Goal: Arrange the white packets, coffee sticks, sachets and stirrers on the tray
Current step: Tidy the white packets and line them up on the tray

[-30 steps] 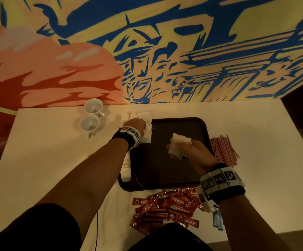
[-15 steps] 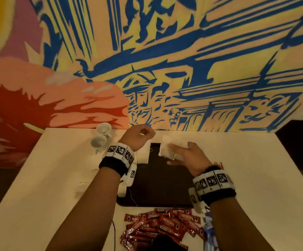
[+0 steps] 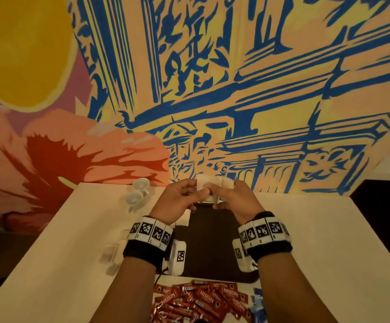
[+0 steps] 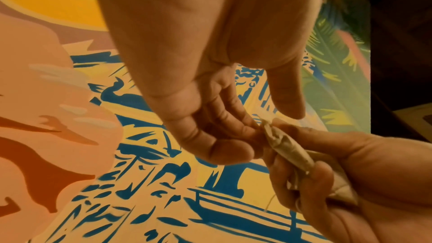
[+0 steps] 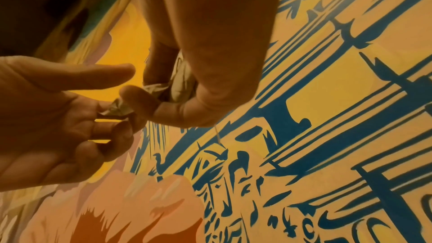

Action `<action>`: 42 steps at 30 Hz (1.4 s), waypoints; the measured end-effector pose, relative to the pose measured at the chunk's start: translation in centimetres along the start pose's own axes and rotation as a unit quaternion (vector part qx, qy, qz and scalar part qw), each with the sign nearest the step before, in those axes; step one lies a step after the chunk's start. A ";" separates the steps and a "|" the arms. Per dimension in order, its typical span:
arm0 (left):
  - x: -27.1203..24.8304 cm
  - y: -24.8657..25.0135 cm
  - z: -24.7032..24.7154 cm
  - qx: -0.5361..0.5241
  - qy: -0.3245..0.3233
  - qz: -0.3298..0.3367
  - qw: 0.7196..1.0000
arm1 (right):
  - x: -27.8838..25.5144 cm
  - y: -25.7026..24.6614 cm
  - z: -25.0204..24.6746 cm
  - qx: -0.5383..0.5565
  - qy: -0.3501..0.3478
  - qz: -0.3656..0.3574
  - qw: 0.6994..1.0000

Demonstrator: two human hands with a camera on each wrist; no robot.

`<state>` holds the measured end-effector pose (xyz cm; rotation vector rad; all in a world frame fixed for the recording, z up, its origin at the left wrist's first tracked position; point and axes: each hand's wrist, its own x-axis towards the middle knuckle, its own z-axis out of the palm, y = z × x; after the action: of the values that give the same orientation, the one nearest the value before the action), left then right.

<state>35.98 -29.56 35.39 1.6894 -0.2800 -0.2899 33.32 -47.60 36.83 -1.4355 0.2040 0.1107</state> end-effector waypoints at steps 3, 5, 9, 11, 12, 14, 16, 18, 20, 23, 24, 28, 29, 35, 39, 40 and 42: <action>-1.2 0.3 0.5 -0.002 0.026 0.017 1.000 | -1.6 0.4 -0.3 0.018 -0.018 -0.012 1.000; -2.1 0.5 0.7 -0.011 0.055 0.028 0.998 | -2.6 0.3 -0.5 0.030 -0.027 -0.017 0.999; -3.5 0.7 1.1 -0.036 0.098 0.042 0.994 | -4.0 0.2 -0.8 0.023 -0.060 -0.022 0.998; -4.2 0.7 1.5 -0.045 0.102 0.044 0.993 | -4.5 0.4 -1.0 0.024 -0.057 -0.026 0.998; -4.6 0.7 1.7 -0.050 0.103 0.040 0.993 | -4.6 0.6 -1.1 0.029 -0.051 -0.031 0.998; -5.2 0.6 2.0 -0.060 0.107 0.030 0.992 | -5.0 0.7 -1.3 0.032 -0.042 -0.037 0.998; -5.6 0.3 2.1 -0.058 0.109 0.024 0.992 | -5.3 0.9 -1.4 0.028 -0.039 -0.044 0.998; -5.9 0.3 2.3 -0.047 0.108 0.027 0.993 | -5.5 1.0 -1.4 0.012 -0.049 -0.050 0.997; -6.1 0.5 2.5 -0.043 0.106 0.033 0.993 | -5.5 1.0 -1.4 -0.002 -0.054 -0.057 0.997; -6.3 0.9 2.1 -0.028 0.085 0.036 0.995 | -5.3 0.8 -1.5 -0.034 -0.074 -0.069 0.994; -6.3 1.1 1.8 -0.028 0.073 0.035 0.996 | -5.2 0.8 -1.6 -0.053 -0.090 -0.073 0.992; -6.1 1.2 0.3 0.007 0.020 0.023 1.000 | -4.7 1.1 -1.6 -0.110 -0.127 -0.070 0.983; -5.9 1.2 0.1 0.029 0.004 0.027 0.999 | -4.5 1.2 -1.4 -0.119 -0.127 -0.068 0.982; -4.4 1.6 -3.1 0.057 0.064 0.022 0.996 | -2.6 2.7 -1.3 -0.015 -0.072 0.045 0.996; -2.2 1.2 -6.4 0.119 0.085 0.021 0.989 | -1.5 3.5 -1.2 0.087 -0.067 0.107 0.988; -1.4 1.0 -7.3 0.130 0.098 0.019 0.986 | -1.1 3.7 -1.2 0.097 -0.063 0.113 0.987; 0.3 0.3 -8.6 0.143 0.114 0.013 0.983 | -0.4 4.2 -1.0 0.092 -0.056 0.119 0.987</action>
<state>39.21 -21.74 36.85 1.9817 -0.1775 -0.0340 31.97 -48.02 32.68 -1.2143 0.2852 0.3580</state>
